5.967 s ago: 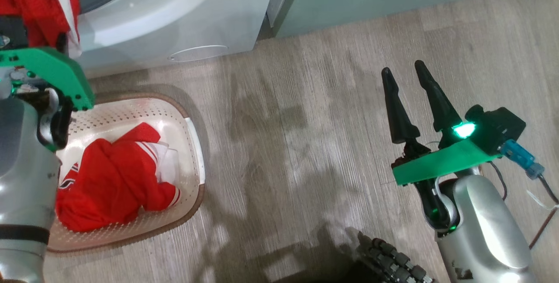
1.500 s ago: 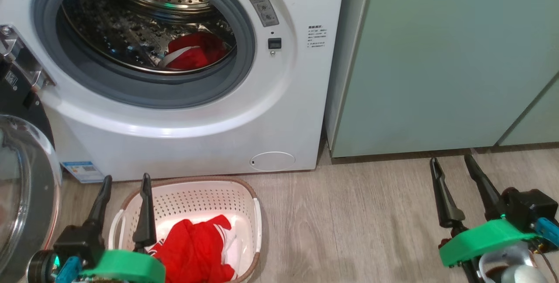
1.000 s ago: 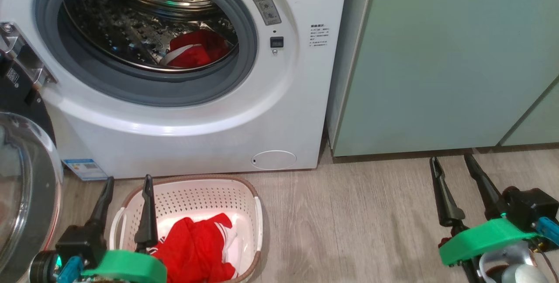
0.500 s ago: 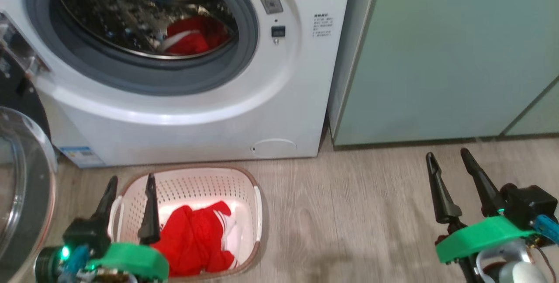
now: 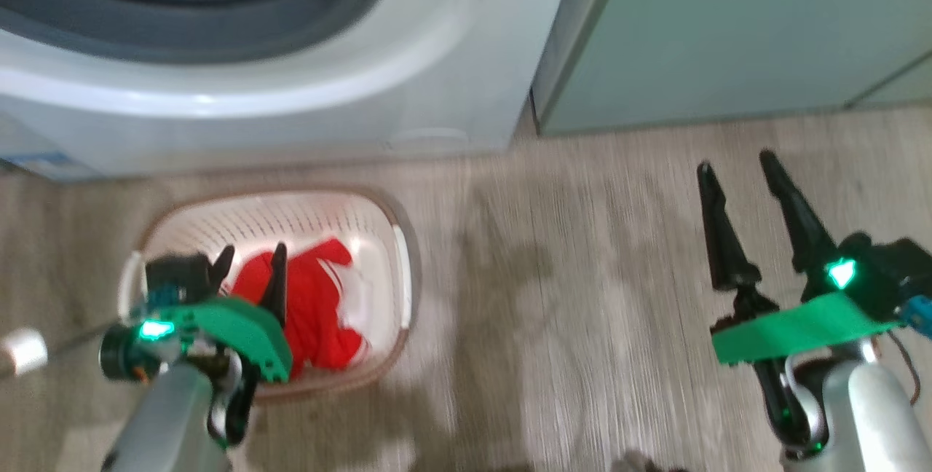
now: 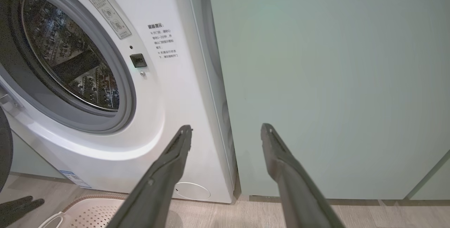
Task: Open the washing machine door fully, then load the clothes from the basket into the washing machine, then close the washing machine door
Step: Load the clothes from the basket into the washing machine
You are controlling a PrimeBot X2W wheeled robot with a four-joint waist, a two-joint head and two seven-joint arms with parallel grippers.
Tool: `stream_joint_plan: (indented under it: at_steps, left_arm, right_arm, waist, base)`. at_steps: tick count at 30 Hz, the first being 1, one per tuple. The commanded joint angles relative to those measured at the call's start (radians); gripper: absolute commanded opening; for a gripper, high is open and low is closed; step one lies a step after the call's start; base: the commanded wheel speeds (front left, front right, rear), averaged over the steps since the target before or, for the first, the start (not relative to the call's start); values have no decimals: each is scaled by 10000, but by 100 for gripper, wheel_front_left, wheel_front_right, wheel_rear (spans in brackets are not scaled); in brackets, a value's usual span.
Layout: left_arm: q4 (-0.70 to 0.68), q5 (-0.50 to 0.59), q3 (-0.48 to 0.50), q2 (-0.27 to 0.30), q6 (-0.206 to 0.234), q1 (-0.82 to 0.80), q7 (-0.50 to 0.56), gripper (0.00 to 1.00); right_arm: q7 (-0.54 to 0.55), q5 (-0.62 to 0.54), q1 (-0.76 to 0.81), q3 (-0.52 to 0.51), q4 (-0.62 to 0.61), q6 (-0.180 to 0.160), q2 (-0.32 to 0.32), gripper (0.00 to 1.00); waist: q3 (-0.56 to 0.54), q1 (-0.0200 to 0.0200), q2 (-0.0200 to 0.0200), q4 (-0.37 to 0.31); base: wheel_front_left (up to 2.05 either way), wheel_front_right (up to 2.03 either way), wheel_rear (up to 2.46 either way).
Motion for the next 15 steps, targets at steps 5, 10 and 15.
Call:
stream_joint_plan:
  at_steps: [5,10,15]
  left_arm:
    - [1880,-251,180,13,-576,-1641,298,100]
    - [3685,-401,138,117,-966,-2769,502,100]
    - [4917,-541,194,434,-1166,-3643,632,100]
  right_arm:
    - [-461,241,-625,434,-286,0,-37,100]
    - [-846,452,-1082,868,-145,0,-37,100]
    - [-1166,666,-1490,1269,-21,0,-37,100]
  waist:
    - [2115,-2,0,-664]
    - [3248,-2,0,-1109]
    - [4245,-2,0,-1481]
  base:
    - [0,0,0]
    - [0,0,0]
    - [0,0,0]
